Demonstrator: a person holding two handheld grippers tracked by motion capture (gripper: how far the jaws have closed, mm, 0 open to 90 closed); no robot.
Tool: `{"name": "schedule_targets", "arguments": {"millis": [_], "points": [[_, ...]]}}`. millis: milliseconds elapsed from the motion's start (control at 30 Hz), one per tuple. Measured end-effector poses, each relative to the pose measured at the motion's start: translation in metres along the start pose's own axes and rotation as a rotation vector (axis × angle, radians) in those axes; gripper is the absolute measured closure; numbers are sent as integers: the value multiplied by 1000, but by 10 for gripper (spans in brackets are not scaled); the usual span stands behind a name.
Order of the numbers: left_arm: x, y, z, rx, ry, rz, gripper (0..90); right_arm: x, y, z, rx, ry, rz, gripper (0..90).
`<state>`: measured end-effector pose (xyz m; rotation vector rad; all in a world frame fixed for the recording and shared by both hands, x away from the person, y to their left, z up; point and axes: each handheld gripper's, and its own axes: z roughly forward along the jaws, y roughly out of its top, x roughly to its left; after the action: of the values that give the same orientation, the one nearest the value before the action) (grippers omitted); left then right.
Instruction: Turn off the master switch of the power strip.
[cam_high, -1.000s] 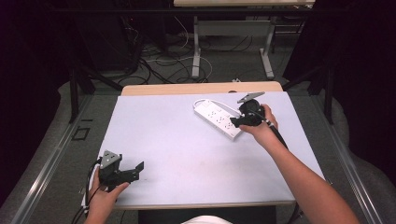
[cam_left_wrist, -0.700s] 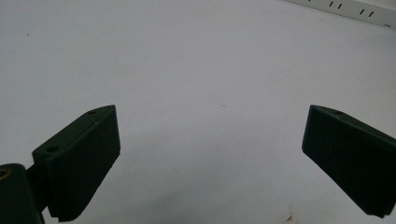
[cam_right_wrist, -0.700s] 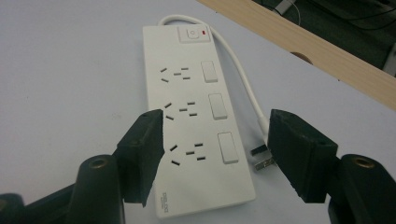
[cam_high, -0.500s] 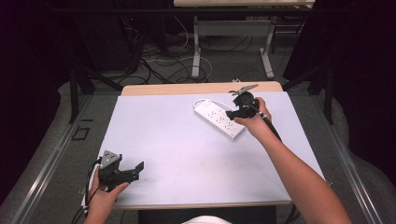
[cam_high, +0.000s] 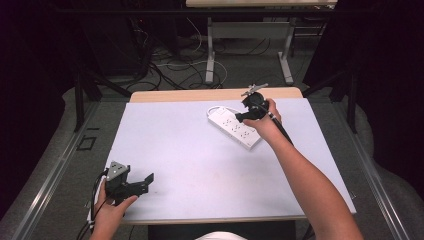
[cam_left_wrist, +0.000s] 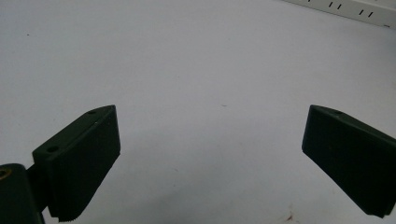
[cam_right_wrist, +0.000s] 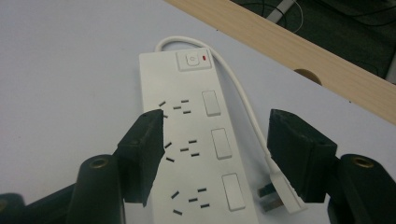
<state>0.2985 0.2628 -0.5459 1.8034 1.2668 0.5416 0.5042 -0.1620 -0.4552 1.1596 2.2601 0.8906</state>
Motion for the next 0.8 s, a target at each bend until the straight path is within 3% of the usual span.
{"name": "schedule_targets", "arguments": {"millis": [267,467,800], "points": [[1,0,-1,-2,-1,-2,45,3,12,10,2,10,32,367],[3,0,-1,-2,1,-8,46,9,23,21,6,-2,2,420],[8,-2,-4,-10,11,-25,50,19,37,38,32,21,-17,515]]}}
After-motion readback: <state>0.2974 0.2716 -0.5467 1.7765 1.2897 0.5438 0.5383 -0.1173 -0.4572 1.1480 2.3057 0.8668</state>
